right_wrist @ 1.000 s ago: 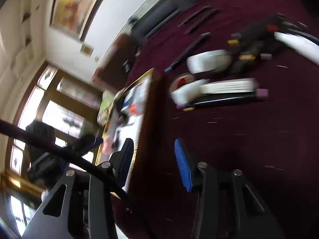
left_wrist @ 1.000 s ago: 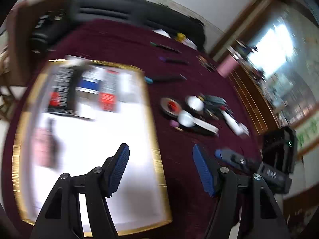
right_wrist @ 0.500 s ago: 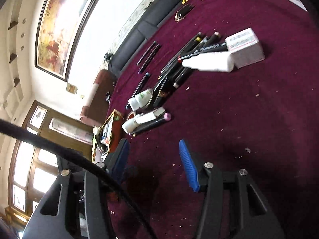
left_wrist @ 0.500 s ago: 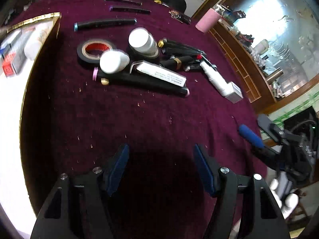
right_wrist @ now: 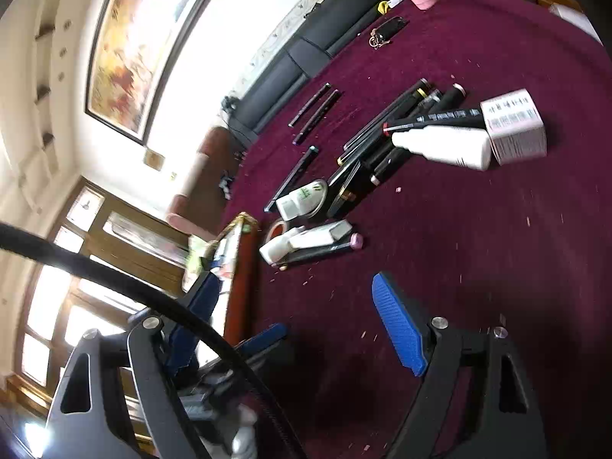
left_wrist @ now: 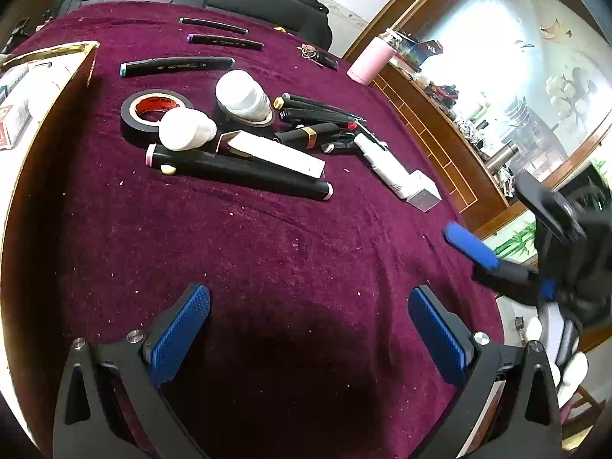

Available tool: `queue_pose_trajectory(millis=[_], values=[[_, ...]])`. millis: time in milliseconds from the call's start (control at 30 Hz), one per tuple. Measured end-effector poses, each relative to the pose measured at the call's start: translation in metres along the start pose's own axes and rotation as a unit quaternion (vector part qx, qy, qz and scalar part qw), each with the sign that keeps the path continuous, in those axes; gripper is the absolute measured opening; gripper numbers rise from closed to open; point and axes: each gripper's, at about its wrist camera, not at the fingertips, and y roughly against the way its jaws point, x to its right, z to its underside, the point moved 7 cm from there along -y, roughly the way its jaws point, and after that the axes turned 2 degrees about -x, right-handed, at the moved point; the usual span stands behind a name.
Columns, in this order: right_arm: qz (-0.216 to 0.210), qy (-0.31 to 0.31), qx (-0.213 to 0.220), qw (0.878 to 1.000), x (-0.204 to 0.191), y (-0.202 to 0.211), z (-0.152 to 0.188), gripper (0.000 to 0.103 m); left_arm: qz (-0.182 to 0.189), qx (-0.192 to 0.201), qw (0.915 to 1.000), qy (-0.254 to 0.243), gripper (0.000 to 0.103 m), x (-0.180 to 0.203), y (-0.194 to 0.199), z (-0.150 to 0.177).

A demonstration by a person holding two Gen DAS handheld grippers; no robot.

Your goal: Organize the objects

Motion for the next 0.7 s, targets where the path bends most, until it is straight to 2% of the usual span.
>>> queue_pose_trajectory(millis=[100, 200, 233, 267, 333, 433, 533, 600, 700], values=[[0.049, 0.058, -0.035, 0.996, -0.003, -0.025, -0.010, 0.083, 0.035, 0.008, 0.9992, 0.018, 0.101, -0.006, 0.006, -0.001], [0.121, 0.129, -0.083, 0.981, -0.007, -0.060, -0.016, 0.080, 0.083, 0.021, 0.9950, 0.051, 0.101, -0.016, 0.015, -0.003], [0.133, 0.145, -0.097, 0.976, -0.009, -0.070, -0.016, 0.075, 0.089, 0.023, 0.9944, 0.051, 0.101, -0.017, 0.017, -0.003], [0.147, 0.163, -0.110, 0.969, -0.011, -0.082, -0.015, 0.069, 0.085, 0.021, 0.9949, 0.048, 0.101, -0.015, 0.014, -0.003], [0.179, 0.203, -0.133, 0.953, -0.017, -0.105, -0.013, 0.063, 0.074, 0.020, 0.9962, 0.042, 0.101, -0.013, 0.012, -0.003], [0.215, 0.247, -0.163, 0.931, -0.019, -0.137, -0.011, 0.052, 0.081, 0.021, 0.9955, 0.045, 0.101, -0.013, 0.011, -0.003], [0.225, 0.266, -0.178, 0.920, -0.020, -0.154, -0.011, 0.047, 0.083, 0.022, 0.9953, 0.045, 0.101, -0.013, 0.011, -0.003], [0.248, 0.273, -0.186, 0.911, -0.020, -0.160, -0.011, 0.044, 0.083, 0.022, 0.9953, 0.045, 0.101, -0.013, 0.011, -0.003], [0.245, 0.256, -0.192, 0.915, -0.020, -0.162, -0.012, 0.037, 0.085, 0.024, 0.9950, 0.047, 0.101, -0.013, 0.012, -0.002]])
